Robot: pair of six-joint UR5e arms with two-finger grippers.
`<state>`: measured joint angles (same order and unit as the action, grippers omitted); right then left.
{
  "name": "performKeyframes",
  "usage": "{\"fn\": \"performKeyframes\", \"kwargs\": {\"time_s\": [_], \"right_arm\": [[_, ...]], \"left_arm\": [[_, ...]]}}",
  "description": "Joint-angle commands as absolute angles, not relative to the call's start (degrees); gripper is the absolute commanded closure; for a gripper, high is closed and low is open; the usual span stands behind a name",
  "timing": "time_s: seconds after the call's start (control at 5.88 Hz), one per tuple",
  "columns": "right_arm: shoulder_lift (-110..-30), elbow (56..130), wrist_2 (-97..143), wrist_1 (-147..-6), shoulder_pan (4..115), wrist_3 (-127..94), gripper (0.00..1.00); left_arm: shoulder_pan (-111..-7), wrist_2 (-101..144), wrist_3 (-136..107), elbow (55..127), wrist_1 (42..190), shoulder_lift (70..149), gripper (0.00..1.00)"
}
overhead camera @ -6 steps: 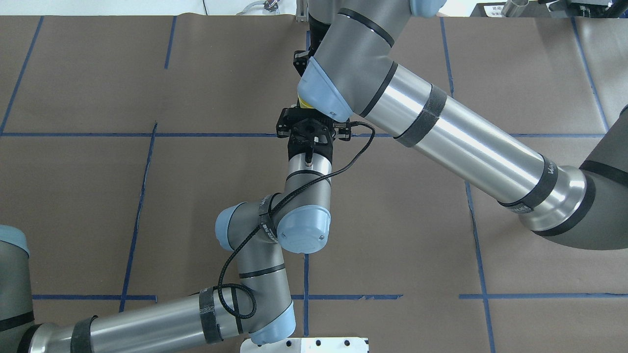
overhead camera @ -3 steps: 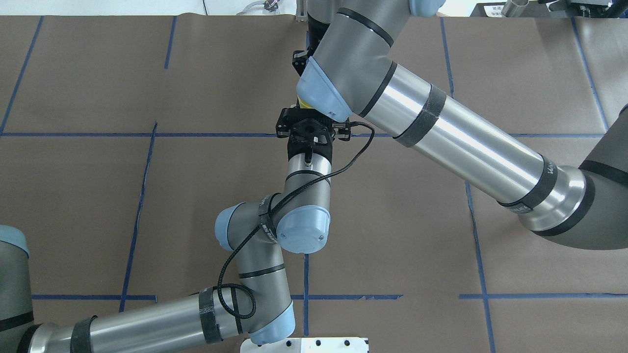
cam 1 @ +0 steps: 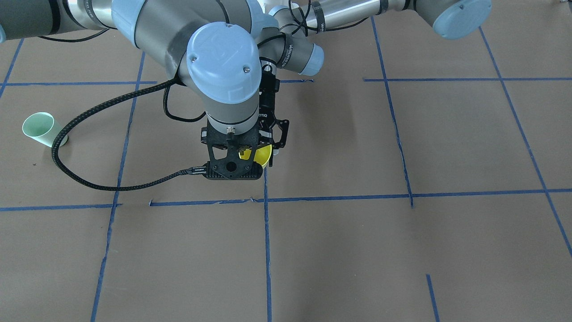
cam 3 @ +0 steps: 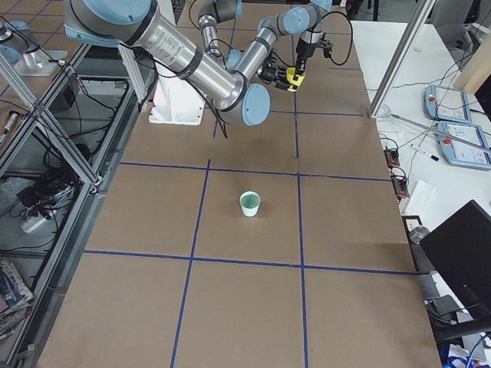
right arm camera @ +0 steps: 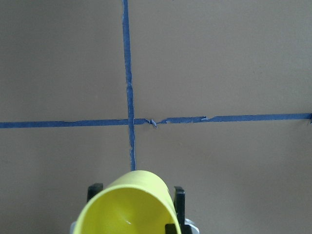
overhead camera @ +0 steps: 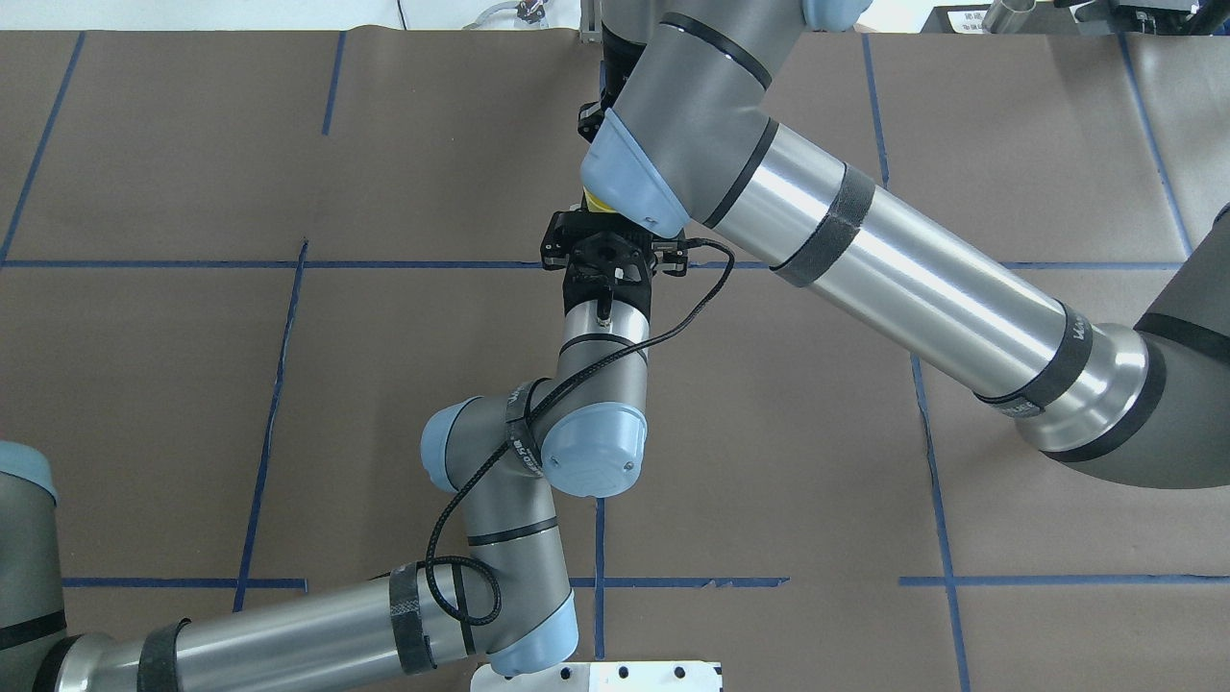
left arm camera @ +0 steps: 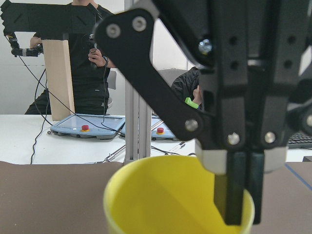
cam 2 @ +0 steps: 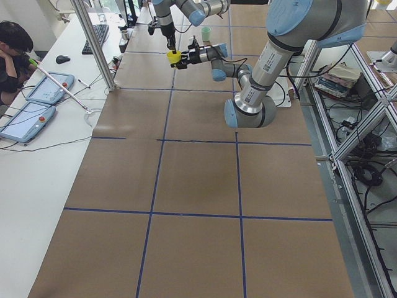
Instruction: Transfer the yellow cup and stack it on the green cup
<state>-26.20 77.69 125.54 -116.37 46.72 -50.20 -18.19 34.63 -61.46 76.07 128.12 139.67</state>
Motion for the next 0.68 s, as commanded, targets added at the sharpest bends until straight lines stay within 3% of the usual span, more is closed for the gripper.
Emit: {"fn": "performKeyframes", "kwargs": {"time_s": [0.0,0.51], "right_arm": [[-26.19,77.78,125.6,-116.46,46.76,-50.27,1.0],[-24.71,78.31,128.73,-116.54,49.72,-50.27,1.0]], "left_arm": [[-18.19,34.54,-61.43,76.03,128.06,139.66,0.03],[-18.19,34.45,-61.26,75.85,127.97,138.61,0.0]]}}
